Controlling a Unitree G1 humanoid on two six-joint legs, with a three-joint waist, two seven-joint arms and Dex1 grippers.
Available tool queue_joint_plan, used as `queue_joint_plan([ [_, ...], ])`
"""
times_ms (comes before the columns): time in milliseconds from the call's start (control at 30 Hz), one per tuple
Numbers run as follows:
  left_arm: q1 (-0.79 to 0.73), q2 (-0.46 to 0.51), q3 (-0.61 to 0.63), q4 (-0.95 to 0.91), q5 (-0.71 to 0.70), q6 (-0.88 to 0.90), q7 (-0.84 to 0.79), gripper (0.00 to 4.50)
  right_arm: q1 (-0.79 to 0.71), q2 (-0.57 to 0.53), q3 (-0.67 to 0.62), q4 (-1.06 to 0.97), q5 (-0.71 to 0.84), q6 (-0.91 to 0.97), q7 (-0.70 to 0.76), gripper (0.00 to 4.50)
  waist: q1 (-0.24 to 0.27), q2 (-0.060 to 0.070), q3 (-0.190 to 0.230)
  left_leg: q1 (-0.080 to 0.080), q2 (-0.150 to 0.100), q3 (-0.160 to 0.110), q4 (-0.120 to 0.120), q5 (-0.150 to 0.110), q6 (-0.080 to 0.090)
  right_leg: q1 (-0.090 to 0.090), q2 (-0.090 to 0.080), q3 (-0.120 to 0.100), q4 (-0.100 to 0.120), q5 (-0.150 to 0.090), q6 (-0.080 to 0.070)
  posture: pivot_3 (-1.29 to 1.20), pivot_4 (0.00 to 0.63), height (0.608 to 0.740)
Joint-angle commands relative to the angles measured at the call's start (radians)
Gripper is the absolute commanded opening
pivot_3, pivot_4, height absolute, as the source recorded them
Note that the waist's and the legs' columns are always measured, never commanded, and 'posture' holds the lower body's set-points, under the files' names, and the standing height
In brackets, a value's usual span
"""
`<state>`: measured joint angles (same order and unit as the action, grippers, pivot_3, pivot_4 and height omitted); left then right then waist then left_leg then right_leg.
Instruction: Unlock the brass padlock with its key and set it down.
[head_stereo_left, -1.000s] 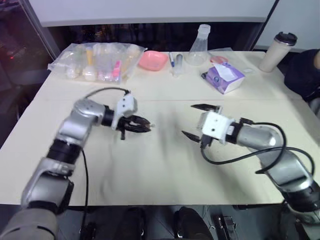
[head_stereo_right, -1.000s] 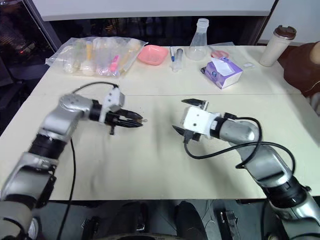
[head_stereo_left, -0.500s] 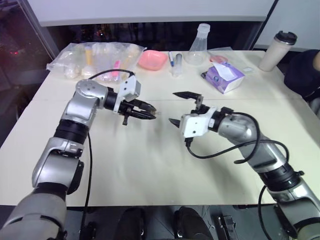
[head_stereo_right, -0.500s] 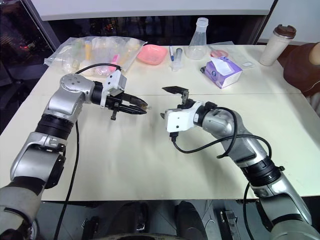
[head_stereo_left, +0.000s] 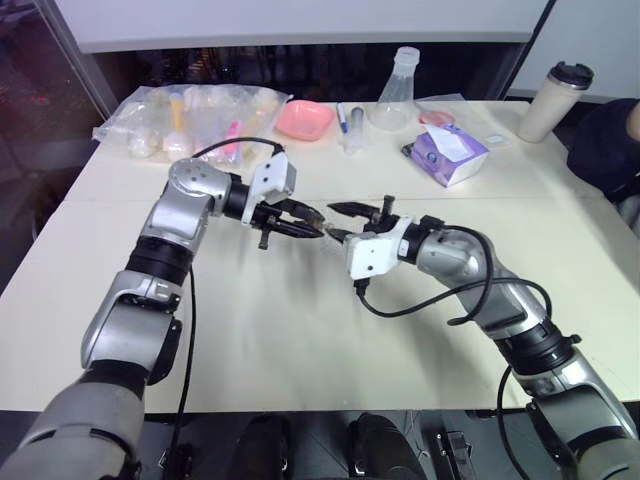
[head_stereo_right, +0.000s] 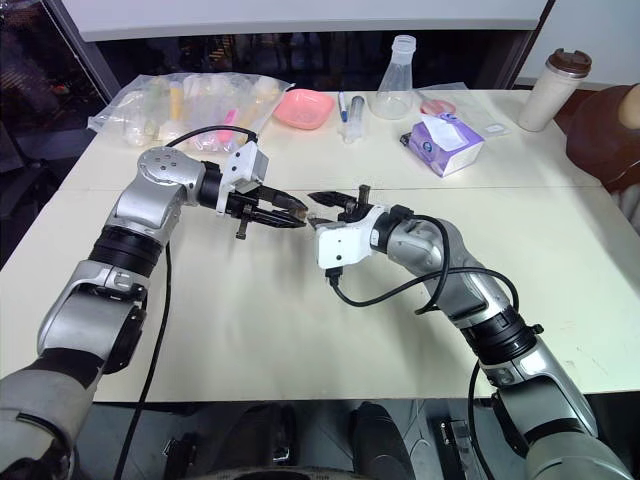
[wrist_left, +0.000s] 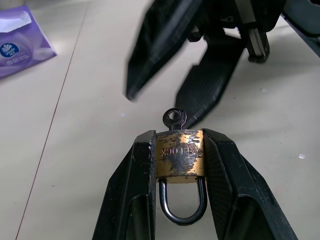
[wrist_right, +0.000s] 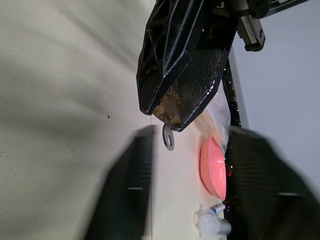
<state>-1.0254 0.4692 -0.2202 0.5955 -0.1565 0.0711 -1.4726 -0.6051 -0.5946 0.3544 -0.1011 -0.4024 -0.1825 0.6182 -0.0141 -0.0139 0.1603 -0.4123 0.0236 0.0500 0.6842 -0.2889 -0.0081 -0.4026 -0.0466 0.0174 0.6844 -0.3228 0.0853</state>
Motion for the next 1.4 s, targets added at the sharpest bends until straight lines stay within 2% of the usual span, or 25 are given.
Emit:
queue_joint_plan([
  [33,-0.011,0.004,0.004,-0.005,0.010,-0.020,-0.003,0.76,-0.013,0.005,-0.029,-0.031,0.001,-0.017,-0.003,0.08,0.000,0.000,0.000,0.000,0.000,0.000,0.000,0.000,0.000,0.000,0.000,0.000,0.000,0.000,0.000,0.00,0.150,0.715],
  [200,-0.011,-0.007,0.005,0.010,0.020,-0.046,0.016,0.76,-0.009,0.021,-0.034,-0.045,0.014,0.002,0.014,0.03,0.000,0.000,0.000,0.000,0.000,0.000,0.000,0.000,0.000,0.000,0.000,0.000,0.000,0.000,0.000,0.00,0.150,0.715],
  [400,-0.003,-0.024,0.017,-0.021,0.000,-0.074,0.023,0.76,0.011,0.048,-0.051,-0.065,0.097,0.132,0.097,0.03,0.001,0.000,0.000,0.000,0.000,0.000,0.000,0.000,-0.001,0.000,0.000,0.000,0.000,0.000,0.000,0.00,0.150,0.715],
  [567,0.013,-0.040,0.007,-0.059,0.021,-0.186,0.042,0.76,0.003,0.054,-0.063,-0.059,0.195,0.233,0.192,0.03,0.001,0.000,0.000,0.000,0.000,0.000,0.000,0.000,0.000,0.000,0.000,0.000,0.000,0.000,0.000,0.00,0.150,0.715],
  [733,0.032,-0.059,-0.009,-0.073,0.069,-0.365,0.068,0.76,-0.024,0.060,-0.063,-0.071,0.306,0.443,0.319,0.03,0.001,0.000,0.000,0.000,0.000,0.000,0.000,0.000,0.001,0.000,-0.001,0.000,0.000,0.000,0.000,0.00,0.150,0.715],
  [833,0.036,-0.063,-0.012,-0.071,0.085,-0.442,0.078,0.76,-0.071,0.094,-0.083,-0.047,0.346,0.512,0.316,0.03,0.001,0.000,0.000,0.000,0.000,0.000,0.000,-0.001,0.002,0.000,-0.001,0.000,0.000,0.000,0.000,0.00,0.150,0.715],
  [1067,0.027,-0.071,0.017,-0.041,0.050,-0.307,0.075,0.76,-0.074,0.016,-0.039,-0.014,0.151,0.193,0.198,0.03,0.003,0.000,0.000,-0.001,0.000,0.000,0.000,-0.002,0.003,-0.001,0.000,0.000,0.001,0.000,0.000,0.00,0.150,0.715],
  [1167,-0.007,-0.066,0.052,0.002,-0.005,-0.075,0.041,0.76,-0.048,-0.043,-0.019,0.001,0.007,-0.050,0.065,0.03,0.005,0.000,0.000,-0.001,-0.001,0.000,0.001,-0.002,0.003,-0.001,0.000,-0.001,0.001,0.000,0.000,0.00,0.150,0.715],
  [1233,-0.017,-0.050,0.050,0.027,-0.009,-0.024,0.005,0.76,-0.006,-0.069,-0.029,0.005,-0.019,-0.124,0.025,0.03,0.000,0.000,0.000,-0.003,-0.001,0.000,0.001,-0.001,0.003,-0.003,0.000,-0.001,0.001,0.000,0.000,0.00,0.150,0.715],
  [1400,-0.031,-0.045,0.065,0.028,-0.038,0.061,-0.016,0.76,0.031,-0.081,-0.059,0.007,-0.037,-0.176,-0.019,2.47,-0.005,0.000,0.000,-0.002,0.000,0.000,0.000,0.002,-0.003,-0.003,0.002,0.000,0.001,0.000,0.000,0.00,0.150,0.715],
])
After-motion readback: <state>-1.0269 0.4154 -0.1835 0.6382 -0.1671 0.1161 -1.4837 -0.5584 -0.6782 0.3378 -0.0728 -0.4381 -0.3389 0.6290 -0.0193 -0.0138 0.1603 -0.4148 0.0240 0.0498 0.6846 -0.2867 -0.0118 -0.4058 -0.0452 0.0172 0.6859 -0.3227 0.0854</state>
